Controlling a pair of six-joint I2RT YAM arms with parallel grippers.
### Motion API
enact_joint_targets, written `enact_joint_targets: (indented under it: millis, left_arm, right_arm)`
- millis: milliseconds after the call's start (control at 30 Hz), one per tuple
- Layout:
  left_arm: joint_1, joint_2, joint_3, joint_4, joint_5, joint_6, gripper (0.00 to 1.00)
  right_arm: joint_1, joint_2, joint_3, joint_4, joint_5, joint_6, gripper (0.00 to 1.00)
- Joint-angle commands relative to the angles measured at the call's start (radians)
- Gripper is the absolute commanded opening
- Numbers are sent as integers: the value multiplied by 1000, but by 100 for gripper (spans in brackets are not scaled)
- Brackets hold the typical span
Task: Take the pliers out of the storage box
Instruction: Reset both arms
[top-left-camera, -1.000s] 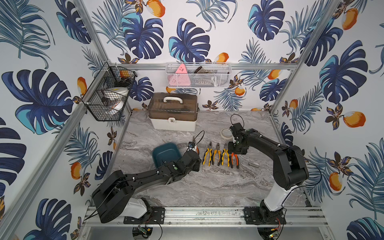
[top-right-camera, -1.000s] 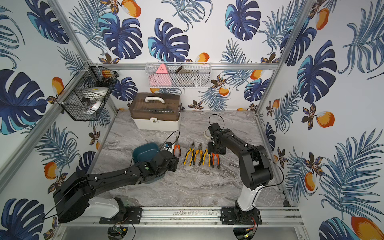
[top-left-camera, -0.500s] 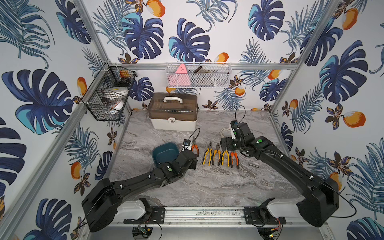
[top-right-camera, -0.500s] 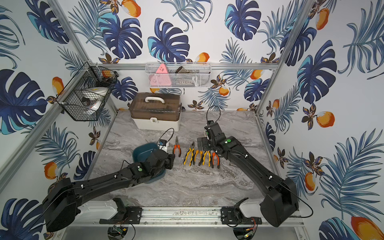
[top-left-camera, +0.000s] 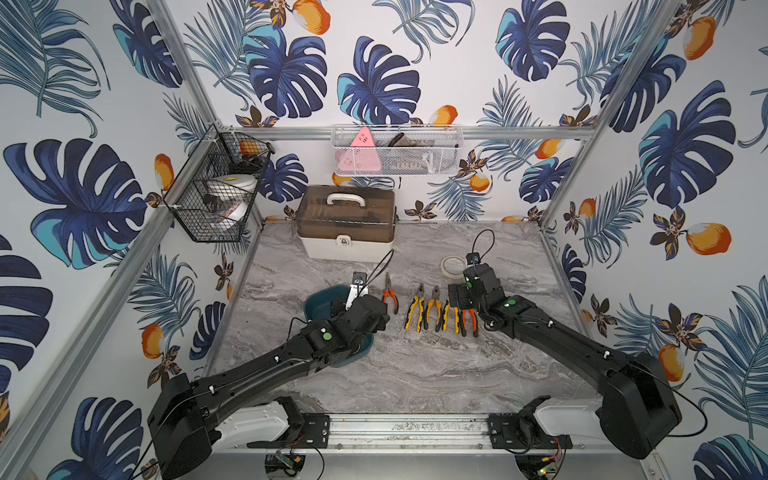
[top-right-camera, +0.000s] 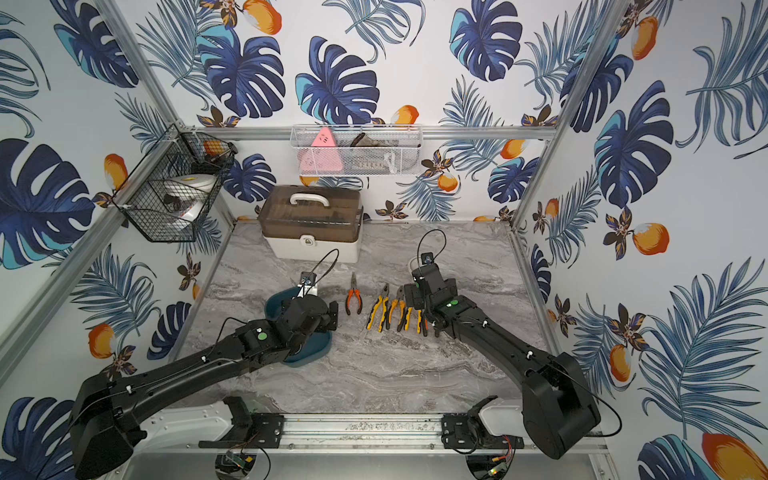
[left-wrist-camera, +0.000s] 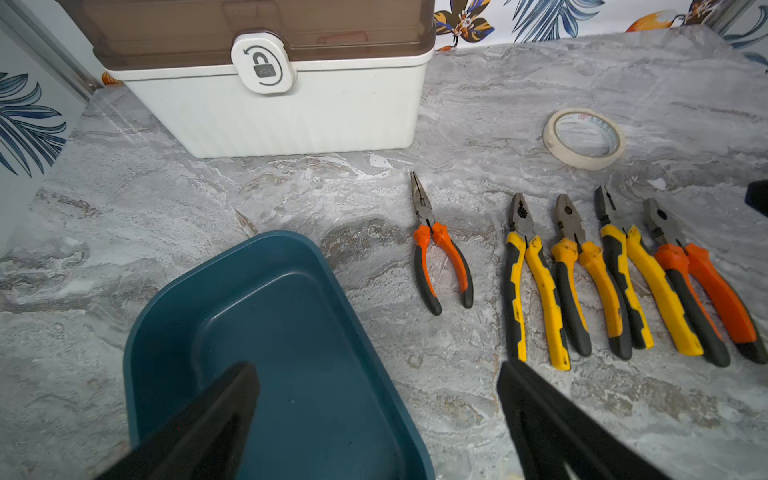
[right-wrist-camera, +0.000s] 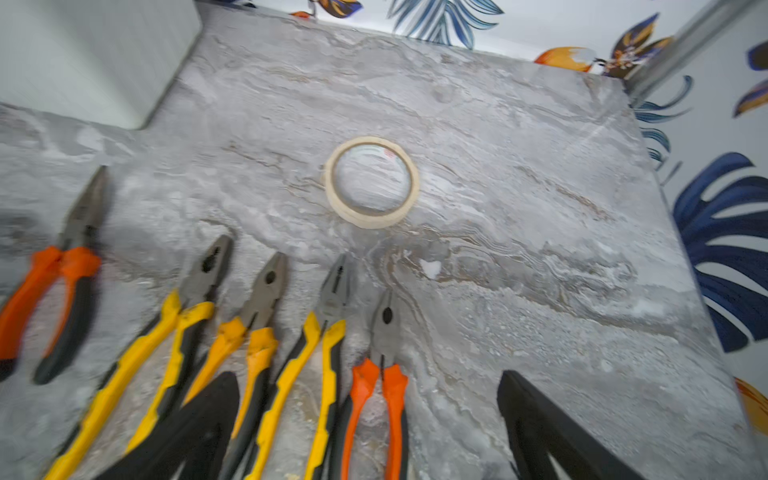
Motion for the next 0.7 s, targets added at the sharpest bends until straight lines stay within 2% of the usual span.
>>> enact_joint_targets:
  millis: [0,67,200,333,467,533,567,633,667]
  left_arm:
    - [0,-23,-13,18,23,76,99]
    - [-1,-32,-11,27,64,121,99]
    - [-1,-56,-40,59,44,126,99]
    - [-1,-73,-83,140,5,181,99]
    - [-1,-75,-158,277,-117,303,99]
    - [0,-92,-237,438,-215,441,99]
    - [0,-99,-300,582,-266,555,99]
    - [30,-83,-434,938,-274,771,99]
    - [63,-61,-494,1098,-255,838,99]
  right_arm:
    - [-19,-53,-86,180,118,-68,100]
    - [-43,-96,-167,291,112,-138,100]
    - [-104,-161,-358,584,2,-308,100]
    - [-184,-149,-486,834,-107,-310,100]
    - [-285,1,-521,1039,-203,-205,100]
    - [-302,112,-507,1109,-218,-195,100]
    - [-305,161,-498,1141,-203,-206,100]
    - [-309,211,-512,1221,-203,-207,100]
    - [-321,237,-522,1256,-217,-198,100]
